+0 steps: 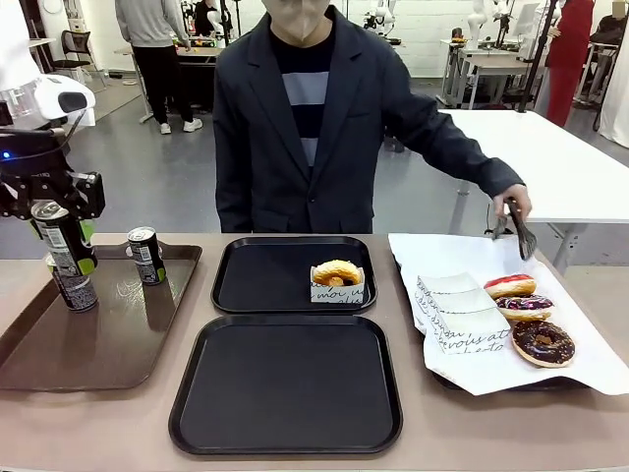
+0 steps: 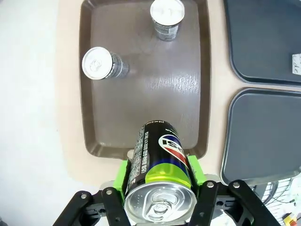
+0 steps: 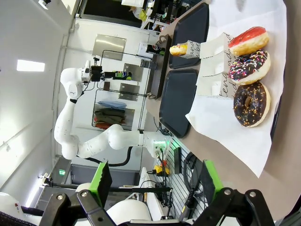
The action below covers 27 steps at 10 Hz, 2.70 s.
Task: Set up donuts and drinks on trays.
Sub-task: Pick up one Pepsi coke and place it on the Flat Tray.
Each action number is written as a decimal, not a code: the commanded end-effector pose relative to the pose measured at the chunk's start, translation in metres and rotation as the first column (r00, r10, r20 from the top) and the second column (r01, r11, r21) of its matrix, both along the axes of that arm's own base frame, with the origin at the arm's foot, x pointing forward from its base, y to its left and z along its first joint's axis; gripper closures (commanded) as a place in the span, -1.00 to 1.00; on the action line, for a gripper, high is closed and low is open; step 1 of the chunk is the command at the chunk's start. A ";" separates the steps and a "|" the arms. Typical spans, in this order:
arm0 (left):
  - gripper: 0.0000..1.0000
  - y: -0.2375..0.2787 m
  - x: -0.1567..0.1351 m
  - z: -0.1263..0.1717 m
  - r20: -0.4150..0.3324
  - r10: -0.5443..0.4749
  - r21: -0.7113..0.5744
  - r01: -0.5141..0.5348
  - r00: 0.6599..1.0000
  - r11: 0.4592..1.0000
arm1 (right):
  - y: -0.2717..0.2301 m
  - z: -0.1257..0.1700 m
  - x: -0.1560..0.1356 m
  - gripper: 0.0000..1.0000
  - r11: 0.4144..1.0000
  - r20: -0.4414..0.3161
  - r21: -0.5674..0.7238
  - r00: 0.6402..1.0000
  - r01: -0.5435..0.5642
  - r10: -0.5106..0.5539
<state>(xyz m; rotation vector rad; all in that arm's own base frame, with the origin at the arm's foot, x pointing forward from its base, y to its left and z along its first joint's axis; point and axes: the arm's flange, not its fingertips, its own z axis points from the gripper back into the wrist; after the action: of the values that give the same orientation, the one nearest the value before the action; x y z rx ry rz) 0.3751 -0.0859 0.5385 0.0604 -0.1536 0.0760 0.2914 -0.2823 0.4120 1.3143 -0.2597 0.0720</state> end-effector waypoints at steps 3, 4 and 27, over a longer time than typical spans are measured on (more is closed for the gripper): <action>1.00 -0.002 0.000 0.005 0.009 -0.026 -0.001 0.026 1.000 1.000 | 0.000 0.001 -0.001 -1.00 1.000 0.007 0.006 1.000 0.001 -0.001; 1.00 -0.002 0.000 0.005 0.009 -0.026 -0.001 0.026 1.000 1.000 | 0.000 0.001 -0.001 -1.00 1.000 0.007 0.006 1.000 0.001 -0.001; -0.17 -0.051 -0.027 -0.042 -0.084 -0.419 -0.084 0.413 0.904 0.907 | 0.000 0.001 -0.001 -1.00 1.000 0.007 0.006 1.000 0.001 -0.001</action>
<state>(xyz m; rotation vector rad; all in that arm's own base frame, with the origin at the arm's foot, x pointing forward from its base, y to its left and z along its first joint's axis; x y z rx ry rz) 0.3464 -0.1359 0.4920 -0.0280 -0.0585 -0.3482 0.2910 -0.2827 0.4120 1.3139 -0.2604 0.0706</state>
